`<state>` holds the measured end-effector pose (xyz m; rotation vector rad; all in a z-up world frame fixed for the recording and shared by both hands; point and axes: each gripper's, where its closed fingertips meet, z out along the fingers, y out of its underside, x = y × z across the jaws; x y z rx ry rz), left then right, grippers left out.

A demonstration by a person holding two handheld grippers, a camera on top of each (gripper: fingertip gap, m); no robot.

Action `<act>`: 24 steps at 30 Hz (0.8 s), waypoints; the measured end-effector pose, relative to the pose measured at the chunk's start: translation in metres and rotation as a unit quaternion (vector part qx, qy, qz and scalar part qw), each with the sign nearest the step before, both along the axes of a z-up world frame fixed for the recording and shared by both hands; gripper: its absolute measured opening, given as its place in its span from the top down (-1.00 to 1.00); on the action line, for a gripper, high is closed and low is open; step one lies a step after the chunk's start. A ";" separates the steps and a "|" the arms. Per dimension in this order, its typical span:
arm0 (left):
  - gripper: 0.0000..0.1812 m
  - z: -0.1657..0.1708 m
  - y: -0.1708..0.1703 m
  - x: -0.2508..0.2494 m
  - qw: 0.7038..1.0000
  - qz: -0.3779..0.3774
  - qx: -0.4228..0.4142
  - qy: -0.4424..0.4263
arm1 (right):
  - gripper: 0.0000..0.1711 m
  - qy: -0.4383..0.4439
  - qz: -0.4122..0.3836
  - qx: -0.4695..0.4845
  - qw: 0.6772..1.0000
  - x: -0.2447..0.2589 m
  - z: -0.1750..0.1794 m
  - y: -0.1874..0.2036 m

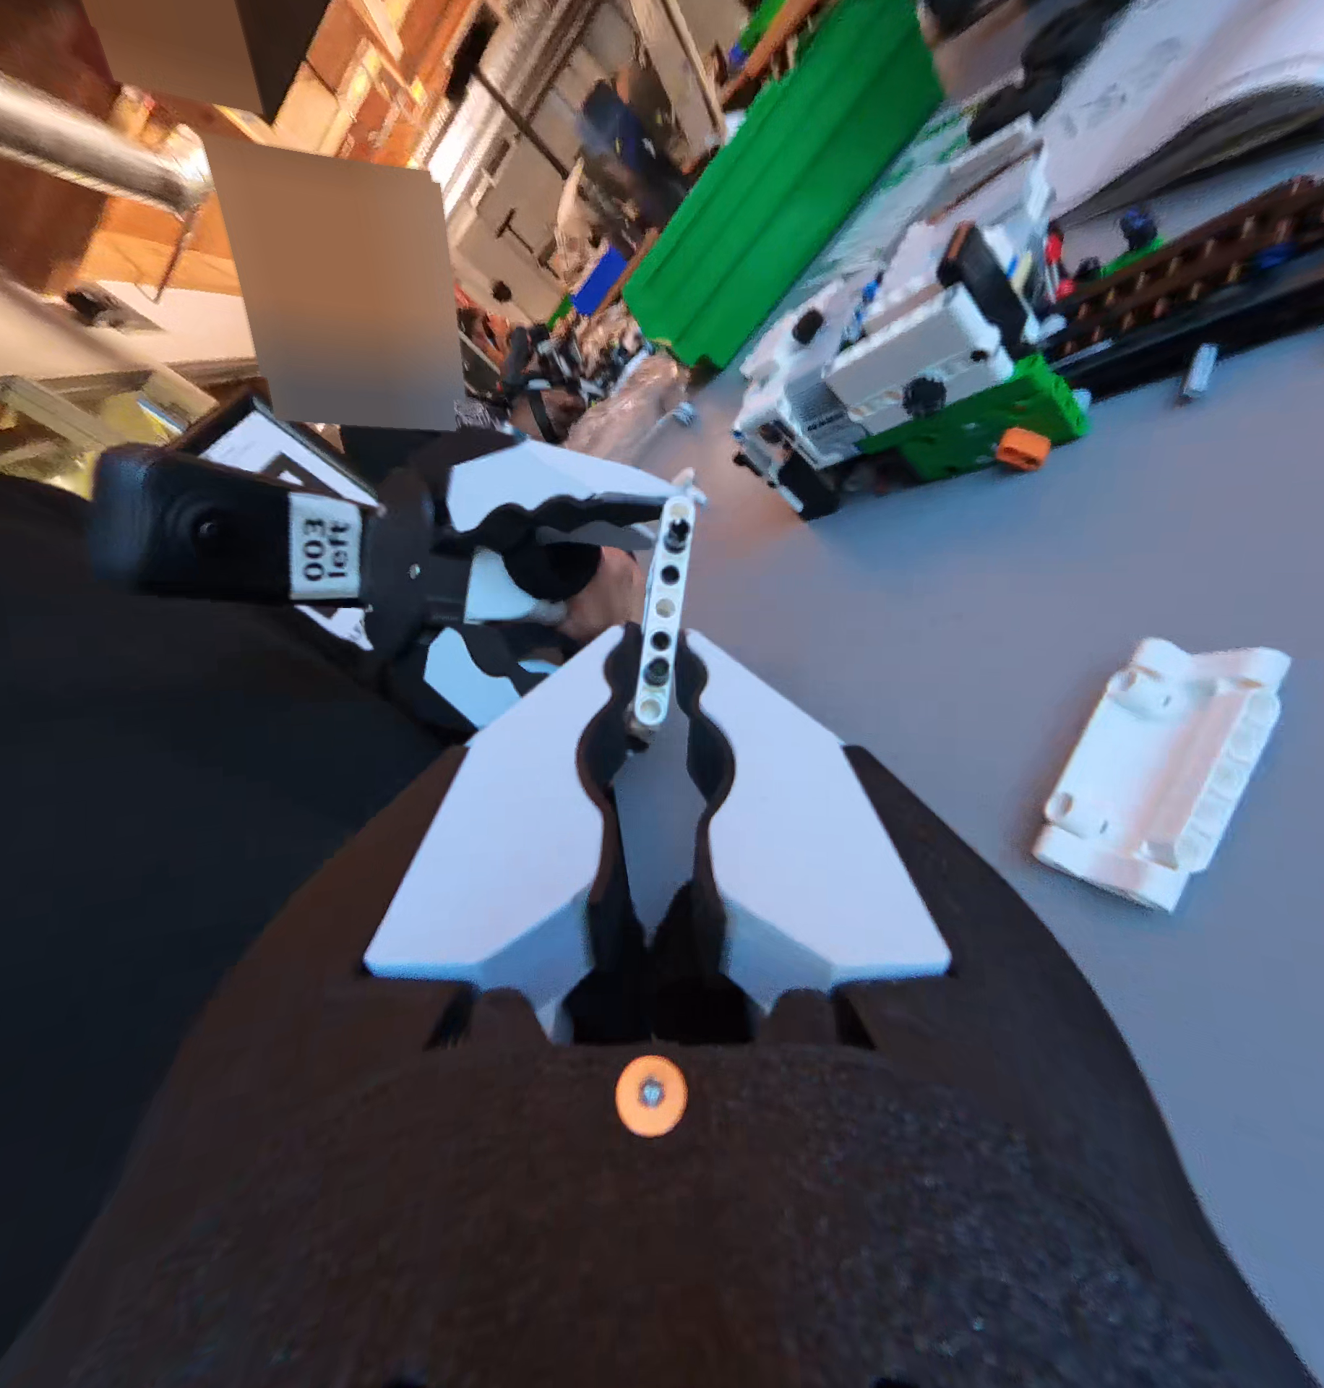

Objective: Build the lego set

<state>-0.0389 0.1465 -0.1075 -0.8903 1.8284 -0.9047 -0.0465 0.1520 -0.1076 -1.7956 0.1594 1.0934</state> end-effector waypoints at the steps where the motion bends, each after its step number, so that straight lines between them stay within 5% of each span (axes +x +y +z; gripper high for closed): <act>1: 0.41 0.008 0.005 0.000 0.999 0.011 -0.038 -0.020 | 0.92 0.007 -0.016 0.009 1.000 0.003 0.003 0.002; 4: 0.15 0.032 0.024 -0.002 0.959 0.039 -0.276 -0.054 | 0.92 0.035 -0.050 0.079 0.995 0.004 0.020 0.004; 7: 0.40 0.040 0.012 -0.009 0.845 -0.051 -0.533 0.008 | 0.92 0.046 -0.054 0.119 0.990 -0.010 0.031 0.007; 11: 0.76 0.039 0.004 -0.019 0.765 -0.110 -0.634 0.033 | 0.92 0.014 -0.054 0.120 0.991 -0.025 0.028 0.013; 14: 0.94 0.044 0.019 -0.022 0.721 -0.097 -0.686 0.001 | 0.73 0.011 -0.027 0.113 0.993 -0.036 0.025 0.010; 24: 0.93 0.046 0.016 -0.030 0.721 -0.113 -0.683 -0.010 | 0.92 0.022 -0.033 0.103 0.994 -0.041 0.026 0.012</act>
